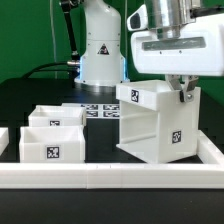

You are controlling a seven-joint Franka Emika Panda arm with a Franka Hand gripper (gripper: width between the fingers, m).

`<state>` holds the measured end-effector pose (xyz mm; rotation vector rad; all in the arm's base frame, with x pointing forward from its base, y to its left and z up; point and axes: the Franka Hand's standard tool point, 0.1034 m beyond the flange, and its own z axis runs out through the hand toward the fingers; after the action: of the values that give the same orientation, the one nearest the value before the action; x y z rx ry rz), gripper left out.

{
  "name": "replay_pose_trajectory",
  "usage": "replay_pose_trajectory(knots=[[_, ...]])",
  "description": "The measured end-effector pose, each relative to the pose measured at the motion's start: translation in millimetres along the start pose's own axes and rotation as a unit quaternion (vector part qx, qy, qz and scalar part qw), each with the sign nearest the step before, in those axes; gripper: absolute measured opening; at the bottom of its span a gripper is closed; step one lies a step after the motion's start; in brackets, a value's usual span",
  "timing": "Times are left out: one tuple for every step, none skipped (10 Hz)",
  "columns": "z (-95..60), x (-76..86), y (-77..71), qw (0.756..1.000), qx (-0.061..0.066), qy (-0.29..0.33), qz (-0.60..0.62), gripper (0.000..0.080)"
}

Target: Assemble drawer

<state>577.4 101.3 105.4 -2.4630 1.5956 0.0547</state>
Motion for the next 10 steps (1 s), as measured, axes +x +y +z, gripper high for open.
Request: replay_pose_trajectory(knots=[[1.7, 1.8, -0.1, 0.998, 0.003, -0.007, 0.061, 0.0042], [2.6, 3.6, -2.2, 0.994, 0.005, -0.01, 0.108, 0.0042], [3.7, 6.0, -3.6, 0.992, 0.006, -0.015, 0.126, 0.0042], [4.5, 7.0, -5.3, 0.985, 0.008, -0.021, 0.171, 0.0042], [5.4, 7.3, -7.2, 0.986, 0.007, -0.023, 0.163, 0.0042], [6.4, 8.6, -13.0, 0.986, 0.009, -0.024, 0.162, 0.0042], [7.4, 10.1, -20.8, 0.987, 0.013, -0.024, 0.161, 0.0042], [8.4, 10.9, -29.2, 0.987, 0.016, -0.025, 0.158, 0.0042], [9.0, 12.5, -37.6, 0.987, 0.015, -0.029, 0.157, 0.0042], [9.7, 16.2, -45.3, 0.987, 0.02, -0.029, 0.157, 0.0042]])
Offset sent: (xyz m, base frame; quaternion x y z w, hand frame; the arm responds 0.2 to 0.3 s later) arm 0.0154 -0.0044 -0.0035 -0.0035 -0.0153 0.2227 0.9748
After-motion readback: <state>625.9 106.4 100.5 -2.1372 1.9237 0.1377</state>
